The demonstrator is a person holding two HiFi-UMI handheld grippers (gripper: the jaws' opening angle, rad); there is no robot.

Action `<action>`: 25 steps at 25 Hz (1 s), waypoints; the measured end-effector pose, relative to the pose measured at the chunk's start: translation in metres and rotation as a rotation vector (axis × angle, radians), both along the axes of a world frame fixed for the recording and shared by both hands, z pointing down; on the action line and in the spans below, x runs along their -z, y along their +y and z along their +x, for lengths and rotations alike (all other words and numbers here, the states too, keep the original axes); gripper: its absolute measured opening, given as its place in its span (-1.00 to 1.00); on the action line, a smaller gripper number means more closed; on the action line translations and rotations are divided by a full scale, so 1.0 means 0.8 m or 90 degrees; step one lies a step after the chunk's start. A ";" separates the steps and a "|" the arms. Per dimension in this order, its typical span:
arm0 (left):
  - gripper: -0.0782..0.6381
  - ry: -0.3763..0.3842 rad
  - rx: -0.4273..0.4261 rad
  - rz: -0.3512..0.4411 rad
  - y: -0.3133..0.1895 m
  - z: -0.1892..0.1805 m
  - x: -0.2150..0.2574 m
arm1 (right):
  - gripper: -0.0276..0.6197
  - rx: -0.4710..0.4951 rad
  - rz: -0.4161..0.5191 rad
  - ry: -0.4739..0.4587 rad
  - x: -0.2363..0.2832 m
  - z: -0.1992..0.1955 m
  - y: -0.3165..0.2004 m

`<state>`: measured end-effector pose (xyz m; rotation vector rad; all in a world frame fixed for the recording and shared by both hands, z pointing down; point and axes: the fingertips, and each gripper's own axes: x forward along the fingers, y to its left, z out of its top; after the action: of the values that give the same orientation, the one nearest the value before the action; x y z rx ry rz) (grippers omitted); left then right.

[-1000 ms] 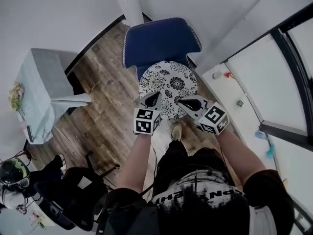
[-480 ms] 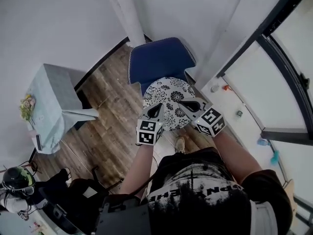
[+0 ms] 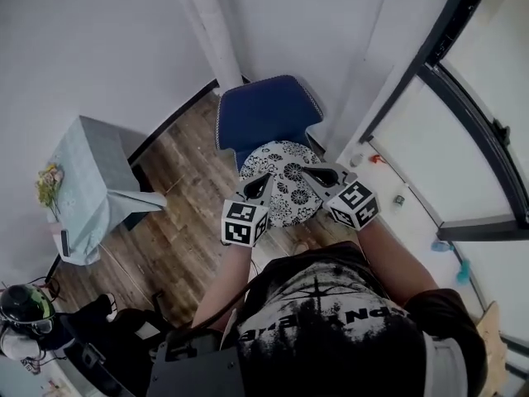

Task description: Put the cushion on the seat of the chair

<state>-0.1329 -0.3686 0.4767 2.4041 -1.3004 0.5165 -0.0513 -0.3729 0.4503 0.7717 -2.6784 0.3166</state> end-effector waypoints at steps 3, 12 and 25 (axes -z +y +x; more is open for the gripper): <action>-0.74 0.002 -0.003 0.007 0.003 0.003 0.008 | -0.86 0.001 0.008 0.002 0.007 -0.001 0.003; -0.74 0.014 -0.015 0.001 0.006 0.012 0.014 | -0.86 0.010 0.004 0.001 0.006 -0.001 0.012; -0.74 0.006 -0.028 -0.002 0.012 0.014 0.014 | -0.86 0.013 0.011 0.010 0.007 -0.007 0.014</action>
<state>-0.1217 -0.3590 0.4659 2.4348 -1.2433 0.5182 -0.0571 -0.3618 0.4450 0.7490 -2.6755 0.2808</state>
